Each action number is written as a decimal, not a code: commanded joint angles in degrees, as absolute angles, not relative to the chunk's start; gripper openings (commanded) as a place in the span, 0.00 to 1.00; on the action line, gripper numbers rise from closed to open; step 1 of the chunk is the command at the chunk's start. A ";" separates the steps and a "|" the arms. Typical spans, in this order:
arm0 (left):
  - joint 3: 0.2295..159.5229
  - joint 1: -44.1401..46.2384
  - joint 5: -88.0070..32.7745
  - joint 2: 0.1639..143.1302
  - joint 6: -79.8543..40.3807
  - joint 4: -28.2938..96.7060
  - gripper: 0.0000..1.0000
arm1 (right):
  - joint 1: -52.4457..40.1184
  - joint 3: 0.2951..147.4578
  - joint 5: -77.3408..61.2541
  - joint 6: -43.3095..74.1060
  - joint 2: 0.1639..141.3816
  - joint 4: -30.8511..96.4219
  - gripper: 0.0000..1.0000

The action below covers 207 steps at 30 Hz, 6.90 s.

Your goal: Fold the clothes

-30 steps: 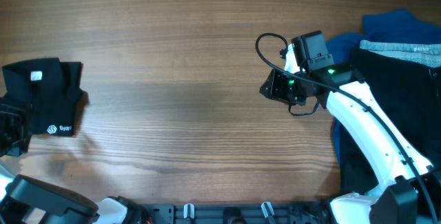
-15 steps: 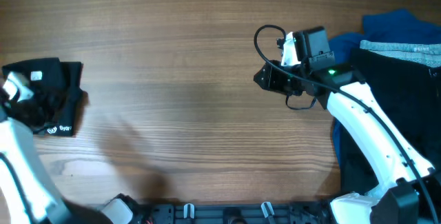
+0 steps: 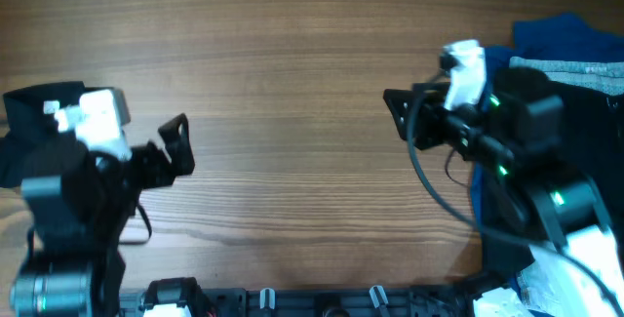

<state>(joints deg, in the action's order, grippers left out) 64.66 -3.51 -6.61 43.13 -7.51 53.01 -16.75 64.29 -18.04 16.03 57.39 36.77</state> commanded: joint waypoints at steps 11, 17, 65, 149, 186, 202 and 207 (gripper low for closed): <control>64.58 -2.90 -3.09 38.63 -6.20 57.95 1.00 | -16.62 65.04 -14.59 13.67 57.19 36.84 1.00; 64.58 -2.90 -3.09 38.63 -6.20 57.95 1.00 | -16.62 65.04 -15.53 13.65 57.49 36.91 1.00; 64.58 -2.90 -3.09 38.63 -6.20 57.95 1.00 | -3.90 29.98 -13.45 -7.33 20.84 15.14 1.00; 38.22 -3.01 -6.11 16.88 -6.24 34.74 1.00 | -3.88 0.30 -12.95 -7.51 0.43 -1.13 1.00; 0.32 -3.16 -6.79 0.32 -6.39 3.64 1.00 | -3.88 0.30 -12.95 -7.49 0.58 -1.10 1.00; 0.32 -3.16 -6.79 0.32 -6.39 3.64 1.00 | -3.88 0.30 -12.95 -7.49 0.58 -1.10 1.00; 0.32 -3.16 -6.79 0.32 -6.39 3.64 1.00 | -3.88 0.30 -12.95 -7.51 0.58 -1.10 1.00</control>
<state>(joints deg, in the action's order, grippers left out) 0.86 -3.31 -6.90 0.80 -7.51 3.81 -4.19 0.45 -13.43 -7.20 0.91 -0.93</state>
